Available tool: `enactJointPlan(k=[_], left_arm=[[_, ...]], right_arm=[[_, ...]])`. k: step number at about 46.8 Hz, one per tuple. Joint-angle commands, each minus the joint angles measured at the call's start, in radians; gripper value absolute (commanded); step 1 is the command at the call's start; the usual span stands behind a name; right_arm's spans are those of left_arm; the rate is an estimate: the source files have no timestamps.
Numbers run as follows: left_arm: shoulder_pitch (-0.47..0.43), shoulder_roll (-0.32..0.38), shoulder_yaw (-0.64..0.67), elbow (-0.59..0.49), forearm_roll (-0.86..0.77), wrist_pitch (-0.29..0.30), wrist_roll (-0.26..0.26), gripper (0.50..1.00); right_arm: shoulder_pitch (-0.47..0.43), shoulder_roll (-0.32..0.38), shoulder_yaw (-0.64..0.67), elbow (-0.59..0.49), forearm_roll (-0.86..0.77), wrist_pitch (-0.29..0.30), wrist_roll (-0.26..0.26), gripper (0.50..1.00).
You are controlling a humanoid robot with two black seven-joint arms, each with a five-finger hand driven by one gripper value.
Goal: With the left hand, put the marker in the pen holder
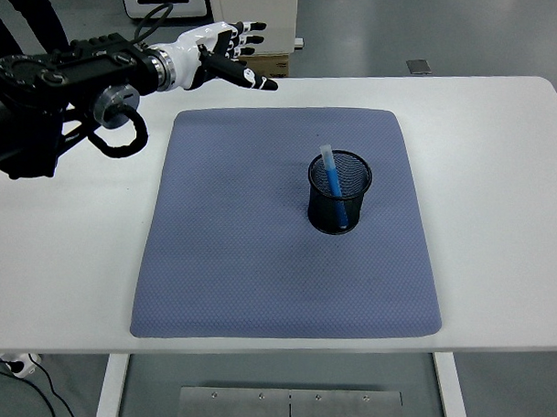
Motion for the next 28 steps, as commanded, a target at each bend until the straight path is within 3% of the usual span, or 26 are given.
enactJointPlan(k=[1,4,10,13,18,28], left_arm=[[0.059,0.028,-0.034,0.006,-0.001,0.053,-0.018,1.0],[0.124,0.076,-0.092,0.007,-0.001,0.073,-0.076,1.0],[0.266,0.157,-0.278,0.007,0.016,0.073,-0.28,1.0],[0.317,0.193,-0.354,0.007,0.018,0.066,-0.345,1.0],[0.383,0.22,-0.408,0.007,0.016,0.059,-0.374,1.0],[0.513,0.239,-0.465,0.007,0.013,0.058,-0.38,1.0]], right_arm=[[0.0,0.0,0.0,0.0,-0.001,0.0,0.0,1.0],[0.0,0.0,0.0,0.0,-0.001,0.0,0.0,1.0],[0.0,0.0,0.0,0.0,0.001,0.0,0.0,1.0],[0.0,0.0,0.0,0.0,0.001,0.0,0.0,1.0],[0.0,0.0,0.0,-0.001,-0.001,0.0,0.0,1.0],[0.0,0.0,0.0,0.0,-0.001,0.0,0.0,1.0]])
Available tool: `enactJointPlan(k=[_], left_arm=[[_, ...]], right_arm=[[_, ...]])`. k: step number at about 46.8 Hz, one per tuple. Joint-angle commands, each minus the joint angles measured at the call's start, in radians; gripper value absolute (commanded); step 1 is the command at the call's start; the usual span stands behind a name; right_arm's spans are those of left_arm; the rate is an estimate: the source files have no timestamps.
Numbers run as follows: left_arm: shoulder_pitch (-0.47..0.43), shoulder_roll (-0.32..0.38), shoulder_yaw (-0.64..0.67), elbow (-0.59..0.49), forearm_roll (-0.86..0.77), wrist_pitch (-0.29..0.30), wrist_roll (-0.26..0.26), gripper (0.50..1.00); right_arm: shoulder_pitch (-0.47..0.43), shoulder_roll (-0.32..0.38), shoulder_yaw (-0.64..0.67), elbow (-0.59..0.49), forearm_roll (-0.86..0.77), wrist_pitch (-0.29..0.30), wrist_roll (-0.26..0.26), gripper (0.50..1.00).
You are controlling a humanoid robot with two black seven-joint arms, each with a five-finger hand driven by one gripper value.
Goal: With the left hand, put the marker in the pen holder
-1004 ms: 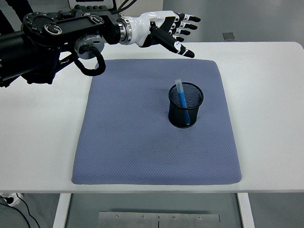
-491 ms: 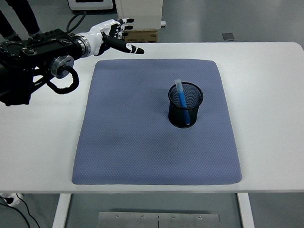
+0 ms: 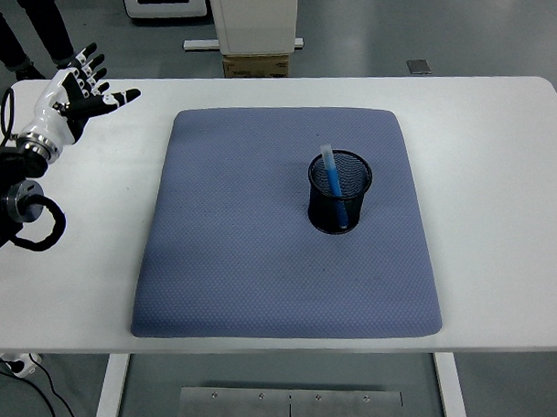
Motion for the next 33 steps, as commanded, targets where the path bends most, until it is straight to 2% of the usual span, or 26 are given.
enactJointPlan(k=[1,5,9,27,33], left_arm=[[0.048,0.002,-0.033,0.0,0.003,-0.002,-0.023,1.0],[0.079,0.008,-0.051,0.0,0.004,-0.002,-0.07,1.0],[0.094,0.016,-0.054,-0.001,0.003,-0.002,-0.09,1.0],[0.128,0.023,-0.054,-0.001,0.004,-0.002,-0.09,1.0],[0.13,0.043,-0.054,-0.001,0.006,-0.002,-0.092,1.0]], right_arm=[[0.0,0.0,0.0,0.0,0.0,0.0,0.0,1.0],[0.0,0.0,0.0,0.0,0.0,0.0,0.0,1.0],[0.0,0.0,0.0,0.0,0.001,0.0,0.0,1.0],[0.0,0.0,0.0,0.0,0.0,0.0,0.0,1.0],[0.03,0.0,-0.002,0.008,-0.002,0.0,-0.002,1.0]])
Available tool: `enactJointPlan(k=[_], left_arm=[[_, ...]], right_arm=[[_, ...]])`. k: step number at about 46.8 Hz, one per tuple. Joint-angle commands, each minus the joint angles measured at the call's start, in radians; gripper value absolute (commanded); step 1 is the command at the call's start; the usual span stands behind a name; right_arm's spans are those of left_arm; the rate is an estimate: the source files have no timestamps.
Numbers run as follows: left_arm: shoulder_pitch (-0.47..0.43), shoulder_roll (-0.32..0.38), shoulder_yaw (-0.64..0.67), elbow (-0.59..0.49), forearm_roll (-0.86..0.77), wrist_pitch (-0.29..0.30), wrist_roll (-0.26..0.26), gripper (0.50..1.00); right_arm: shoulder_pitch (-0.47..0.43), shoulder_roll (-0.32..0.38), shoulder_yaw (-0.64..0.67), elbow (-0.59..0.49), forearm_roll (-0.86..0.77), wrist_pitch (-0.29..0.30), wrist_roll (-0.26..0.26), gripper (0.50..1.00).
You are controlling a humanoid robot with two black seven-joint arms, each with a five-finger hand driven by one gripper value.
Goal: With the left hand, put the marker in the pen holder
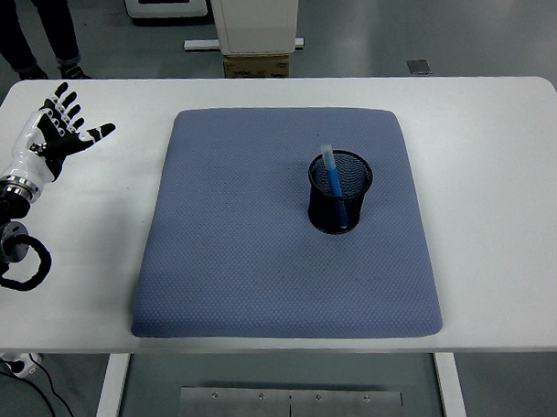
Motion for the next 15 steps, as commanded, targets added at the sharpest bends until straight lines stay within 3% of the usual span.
enactJointPlan(k=[1,15], left_arm=[[0.0,0.009,0.0,0.0,0.001,0.0,0.001,1.0],[0.005,0.012,0.0,0.0,0.001,-0.001,0.0,1.0]], right_arm=[[0.025,0.0,0.0,0.005,0.003,0.002,-0.003,1.0],[0.004,0.0,-0.006,0.008,-0.001,0.002,-0.015,1.0]])
